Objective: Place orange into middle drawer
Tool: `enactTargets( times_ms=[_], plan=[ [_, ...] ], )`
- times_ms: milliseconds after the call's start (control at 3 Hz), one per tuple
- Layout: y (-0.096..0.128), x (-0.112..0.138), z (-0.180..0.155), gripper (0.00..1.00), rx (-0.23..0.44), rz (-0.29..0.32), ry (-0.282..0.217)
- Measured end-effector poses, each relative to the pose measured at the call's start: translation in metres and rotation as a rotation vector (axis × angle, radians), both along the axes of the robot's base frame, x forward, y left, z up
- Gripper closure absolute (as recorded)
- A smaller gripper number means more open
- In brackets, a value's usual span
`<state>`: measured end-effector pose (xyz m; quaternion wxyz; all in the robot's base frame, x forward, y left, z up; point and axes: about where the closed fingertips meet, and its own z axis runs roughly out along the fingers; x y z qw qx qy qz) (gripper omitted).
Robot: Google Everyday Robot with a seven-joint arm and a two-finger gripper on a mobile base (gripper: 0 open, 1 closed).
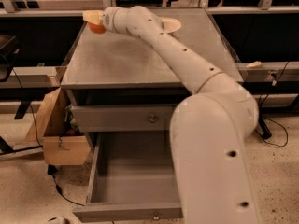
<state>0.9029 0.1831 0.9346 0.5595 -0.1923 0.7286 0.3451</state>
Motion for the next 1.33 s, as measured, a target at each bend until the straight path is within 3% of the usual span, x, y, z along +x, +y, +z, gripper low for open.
enactTargets(
  times_ms=[333, 667, 1000, 1333],
  plan=[
    [-0.024, -0.044, 0.016, 1.0, -0.039, 0.014, -0.025],
    [-0.039, -0.099, 0.017, 1.0, -0.128, 0.021, -0.046],
    [-0.04, -0.097, 0.019, 1.0, -0.125, 0.019, -0.048],
    [-0.026, -0.091, 0.009, 1.0, -0.096, 0.052, -0.021]
  ],
)
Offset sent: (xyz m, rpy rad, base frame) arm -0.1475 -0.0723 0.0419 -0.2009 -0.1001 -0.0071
